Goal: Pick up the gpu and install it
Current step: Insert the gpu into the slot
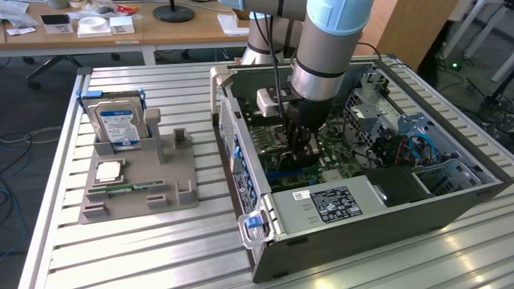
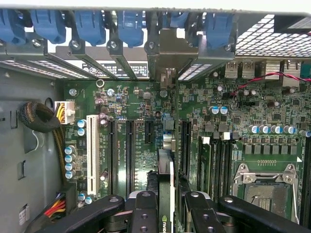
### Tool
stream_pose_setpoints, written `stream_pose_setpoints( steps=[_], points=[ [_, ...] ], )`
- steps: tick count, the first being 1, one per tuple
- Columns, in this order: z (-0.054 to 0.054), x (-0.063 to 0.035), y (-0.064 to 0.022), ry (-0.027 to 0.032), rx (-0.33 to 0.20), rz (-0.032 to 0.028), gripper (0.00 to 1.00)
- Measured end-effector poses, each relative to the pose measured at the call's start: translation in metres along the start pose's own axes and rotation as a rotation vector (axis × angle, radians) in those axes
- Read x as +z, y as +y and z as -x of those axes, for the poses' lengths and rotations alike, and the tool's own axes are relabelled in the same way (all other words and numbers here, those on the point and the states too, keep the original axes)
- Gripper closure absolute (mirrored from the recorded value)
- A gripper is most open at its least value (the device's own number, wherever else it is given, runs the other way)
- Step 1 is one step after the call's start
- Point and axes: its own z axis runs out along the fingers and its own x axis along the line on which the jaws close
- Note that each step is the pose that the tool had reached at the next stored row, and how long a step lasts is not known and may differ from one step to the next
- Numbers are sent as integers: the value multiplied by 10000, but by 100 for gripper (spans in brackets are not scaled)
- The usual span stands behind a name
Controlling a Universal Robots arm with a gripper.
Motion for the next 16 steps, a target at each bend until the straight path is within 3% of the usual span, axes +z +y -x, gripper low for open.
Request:
stream_pose_setpoints(
  steps=[16],
  points=[
    [-1,23,10,0,0,0,74]
  ],
)
